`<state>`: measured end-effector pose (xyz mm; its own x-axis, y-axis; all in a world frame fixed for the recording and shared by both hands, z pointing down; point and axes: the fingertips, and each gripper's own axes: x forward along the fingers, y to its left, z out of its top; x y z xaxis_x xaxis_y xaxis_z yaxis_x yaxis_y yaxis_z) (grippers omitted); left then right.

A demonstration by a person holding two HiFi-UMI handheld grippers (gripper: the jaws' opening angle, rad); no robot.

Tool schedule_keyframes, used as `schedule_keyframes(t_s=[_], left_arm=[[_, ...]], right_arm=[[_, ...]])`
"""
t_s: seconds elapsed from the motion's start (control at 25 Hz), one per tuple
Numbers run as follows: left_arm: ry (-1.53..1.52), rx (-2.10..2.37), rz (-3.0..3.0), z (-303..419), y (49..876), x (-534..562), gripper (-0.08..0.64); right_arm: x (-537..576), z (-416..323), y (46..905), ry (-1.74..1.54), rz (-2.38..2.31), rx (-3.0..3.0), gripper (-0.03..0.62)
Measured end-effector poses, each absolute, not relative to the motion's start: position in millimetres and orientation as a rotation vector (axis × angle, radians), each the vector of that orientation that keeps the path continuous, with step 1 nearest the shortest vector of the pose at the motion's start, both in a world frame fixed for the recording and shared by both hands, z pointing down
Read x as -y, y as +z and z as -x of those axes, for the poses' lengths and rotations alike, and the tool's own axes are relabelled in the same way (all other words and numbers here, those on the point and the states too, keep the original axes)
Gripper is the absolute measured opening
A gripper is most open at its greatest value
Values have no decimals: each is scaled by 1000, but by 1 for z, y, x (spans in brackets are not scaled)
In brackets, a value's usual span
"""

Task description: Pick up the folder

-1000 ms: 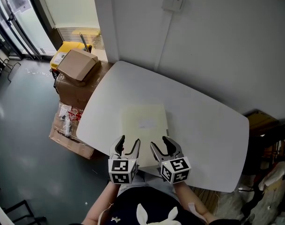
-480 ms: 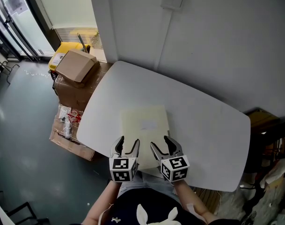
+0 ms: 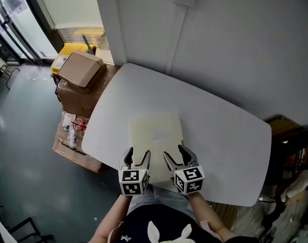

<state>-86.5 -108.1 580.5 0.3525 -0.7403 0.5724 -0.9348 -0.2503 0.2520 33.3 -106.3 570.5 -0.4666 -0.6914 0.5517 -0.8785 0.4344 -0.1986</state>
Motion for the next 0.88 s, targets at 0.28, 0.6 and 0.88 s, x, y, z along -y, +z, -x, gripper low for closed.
schedule_keyframes(t_s=[0.28, 0.6, 0.88], left_arm=[[459, 1470, -2042, 88, 586, 113, 264], [468, 1494, -2018, 91, 596, 117, 265], [489, 1499, -1991, 95, 605, 115, 275]], right_arm=[[115, -43, 577, 671, -1352, 2270, 252], [121, -49, 593, 672, -1362, 2237, 267], [125, -56, 600, 676, -1371, 2215, 276]])
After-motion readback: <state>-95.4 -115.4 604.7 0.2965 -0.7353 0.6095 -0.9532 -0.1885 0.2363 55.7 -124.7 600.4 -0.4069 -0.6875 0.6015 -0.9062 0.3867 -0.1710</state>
